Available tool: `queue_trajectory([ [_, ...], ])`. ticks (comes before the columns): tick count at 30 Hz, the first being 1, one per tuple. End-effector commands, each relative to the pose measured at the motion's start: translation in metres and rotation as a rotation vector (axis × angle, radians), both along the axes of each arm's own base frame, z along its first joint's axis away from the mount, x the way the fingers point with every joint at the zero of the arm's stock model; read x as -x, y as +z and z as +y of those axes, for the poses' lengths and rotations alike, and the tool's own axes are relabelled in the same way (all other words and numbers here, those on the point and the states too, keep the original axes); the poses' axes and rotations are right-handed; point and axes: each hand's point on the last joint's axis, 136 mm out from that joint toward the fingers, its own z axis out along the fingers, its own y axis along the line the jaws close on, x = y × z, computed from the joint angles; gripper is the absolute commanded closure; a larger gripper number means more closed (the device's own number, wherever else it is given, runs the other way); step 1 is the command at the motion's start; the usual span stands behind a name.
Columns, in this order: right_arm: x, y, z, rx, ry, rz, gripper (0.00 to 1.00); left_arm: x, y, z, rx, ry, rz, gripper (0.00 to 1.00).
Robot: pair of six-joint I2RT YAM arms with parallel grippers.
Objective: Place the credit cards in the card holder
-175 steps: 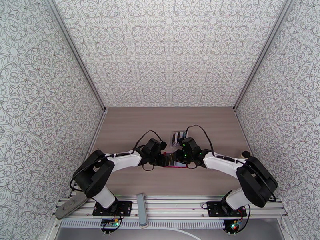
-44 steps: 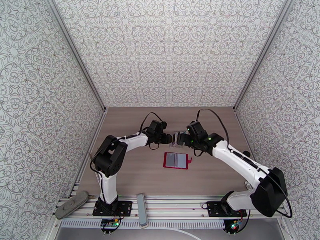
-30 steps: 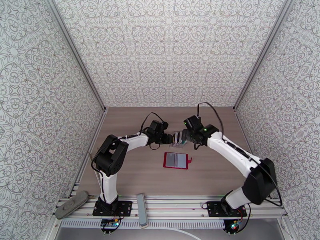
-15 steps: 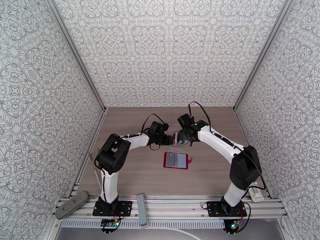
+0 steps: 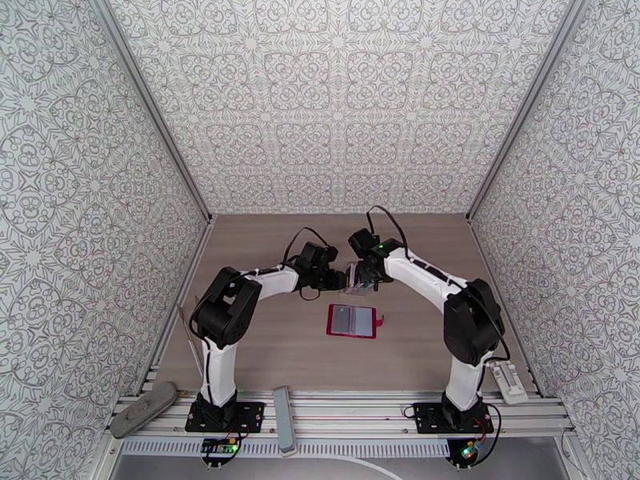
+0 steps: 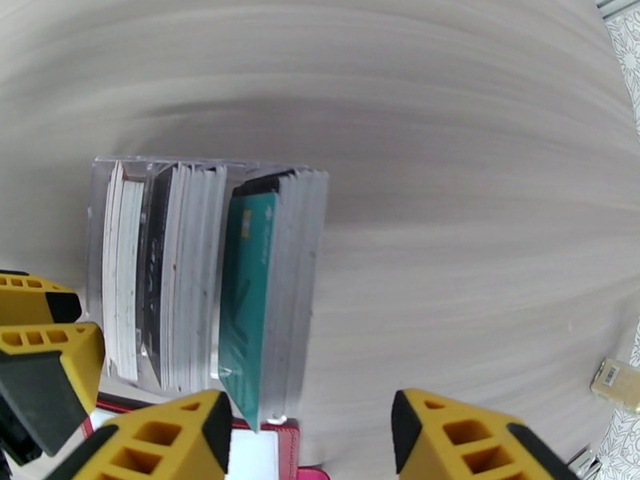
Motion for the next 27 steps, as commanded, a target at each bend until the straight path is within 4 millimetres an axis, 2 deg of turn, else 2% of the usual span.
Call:
queue_trajectory([
  [1,-0.007,0.000,0.001,0.003,0.003,0.007,0.48,-0.001,-0.018,0.010,-0.034,0.023,0.051,0.59],
  [27,-0.010,-0.029,-0.003,0.075,-0.005,0.062,0.48,-0.001,-0.021,0.009,-0.026,0.022,0.068,0.59],
])
